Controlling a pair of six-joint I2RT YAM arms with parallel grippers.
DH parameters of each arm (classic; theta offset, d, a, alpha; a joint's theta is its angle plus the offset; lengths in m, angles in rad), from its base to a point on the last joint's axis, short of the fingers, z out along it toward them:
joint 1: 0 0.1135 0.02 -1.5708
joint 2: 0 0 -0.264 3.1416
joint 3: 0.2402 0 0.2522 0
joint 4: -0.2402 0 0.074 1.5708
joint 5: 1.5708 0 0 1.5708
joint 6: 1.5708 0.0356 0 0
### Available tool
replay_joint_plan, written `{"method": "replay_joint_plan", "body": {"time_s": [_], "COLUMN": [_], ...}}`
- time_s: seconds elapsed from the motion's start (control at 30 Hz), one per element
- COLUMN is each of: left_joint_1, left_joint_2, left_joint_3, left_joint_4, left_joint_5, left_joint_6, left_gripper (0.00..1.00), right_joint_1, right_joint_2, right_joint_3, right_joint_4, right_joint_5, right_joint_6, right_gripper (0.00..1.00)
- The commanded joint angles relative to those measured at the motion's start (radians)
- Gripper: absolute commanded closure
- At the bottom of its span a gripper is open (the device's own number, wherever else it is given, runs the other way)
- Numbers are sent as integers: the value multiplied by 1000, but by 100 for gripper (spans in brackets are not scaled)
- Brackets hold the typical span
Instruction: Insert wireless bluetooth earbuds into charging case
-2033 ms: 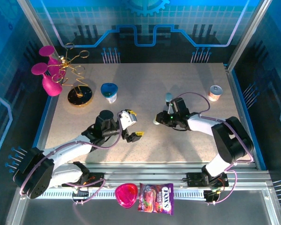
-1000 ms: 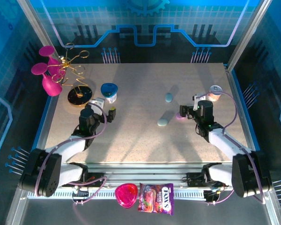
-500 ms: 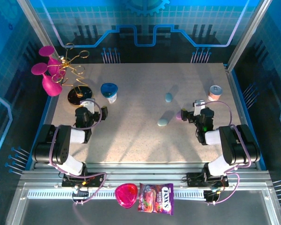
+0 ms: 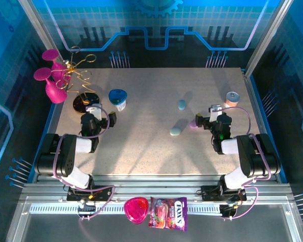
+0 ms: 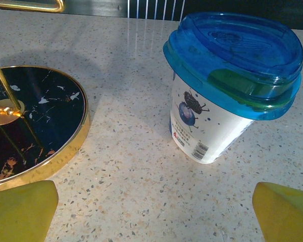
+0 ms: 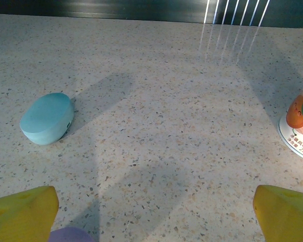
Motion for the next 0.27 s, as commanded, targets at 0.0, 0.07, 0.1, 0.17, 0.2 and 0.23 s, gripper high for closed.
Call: {"method": "replay_joint_plan", "body": {"time_s": [0.0, 0.07, 0.1, 0.17, 0.2, 0.23], "left_joint_1": [-9, -18, -18, -18, -18, -19], "left_joint_2": [2, 2, 3, 2, 2, 4], "left_joint_3": [17, 16, 17, 17, 16, 15], "left_joint_4": [7, 9, 9, 9, 11, 15], "left_joint_5": [12, -4, -4, -3, -4, -4], "left_joint_6": [2, 7, 6, 6, 7, 7], "left_gripper": [1, 1, 1, 1, 1, 1], "right_joint_1": [-15, -13, -14, -13, -13, -13], "right_joint_2": [-2, -1, -1, -1, -1, -2], "right_joint_3": [13, 13, 14, 13, 12, 5], "right_joint_4": [41, 40, 40, 40, 44, 60], "right_joint_5": [-2, -2, -3, -2, -4, -1], "right_joint_6": [-6, -6, -5, -6, -5, -3], "right_gripper": [0, 0, 0, 0, 0, 0]}}
